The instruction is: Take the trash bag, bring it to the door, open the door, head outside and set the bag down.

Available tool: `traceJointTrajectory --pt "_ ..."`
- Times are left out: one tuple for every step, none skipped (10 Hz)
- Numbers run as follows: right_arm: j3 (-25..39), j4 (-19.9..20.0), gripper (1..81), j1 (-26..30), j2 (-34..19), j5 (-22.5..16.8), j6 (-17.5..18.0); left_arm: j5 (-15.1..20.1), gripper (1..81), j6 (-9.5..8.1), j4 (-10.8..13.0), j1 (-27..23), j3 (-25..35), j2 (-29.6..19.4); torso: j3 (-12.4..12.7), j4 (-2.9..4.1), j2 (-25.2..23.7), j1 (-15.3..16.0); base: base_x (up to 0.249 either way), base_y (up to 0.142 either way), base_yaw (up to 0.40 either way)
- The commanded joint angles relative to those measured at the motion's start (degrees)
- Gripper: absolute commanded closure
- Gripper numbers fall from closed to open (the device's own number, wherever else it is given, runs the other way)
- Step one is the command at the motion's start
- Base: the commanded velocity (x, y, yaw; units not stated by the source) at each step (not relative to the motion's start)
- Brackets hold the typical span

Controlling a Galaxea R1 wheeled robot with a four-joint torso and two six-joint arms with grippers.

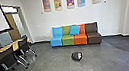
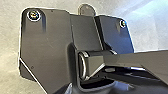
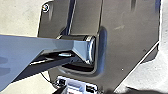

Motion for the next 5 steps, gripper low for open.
traceJointTrajectory --pt "0.4 0.3 1.0 2.6 -0.5 -3.3 -0.3 3.0 1.0 -0.15 -0.5 -2.8 0.6 -0.1 0.0 0.00 0.0 0.0 0.159 -0.072 0.000" --pt "0.4 0.3 1.0 2.6 -0.6 -3.3 -0.3 3.0 1.0 -0.15 -0.5 -2.8 0.7 -0.1 0.0 0.00 0.0 0.0 0.159 0.000 0.000" --pt "0.4 0.3 1.0 2.6 -0.6 -3.3 -0.3 3.0 1.0 -0.15 -0.5 -2.8 0.6 -0.1 0.0 0.00 0.0 0.0 0.159 0.000 0.000" --pt "0.4 0.3 1.0 2.6 -0.6 -3.3 -0.3 3.0 1.0 -0.15 -0.5 -2.8 0.6 -0.1 0.0 0.00 0.0 0.0 0.159 0.000 0.000" --pt "0.4 0.4 1.0 2.6 -0.6 -3.3 -0.3 3.0 1.0 -0.15 -0.5 -2.8 0.6 -0.1 0.0 0.00 0.0 0.0 0.159 0.000 0.000"
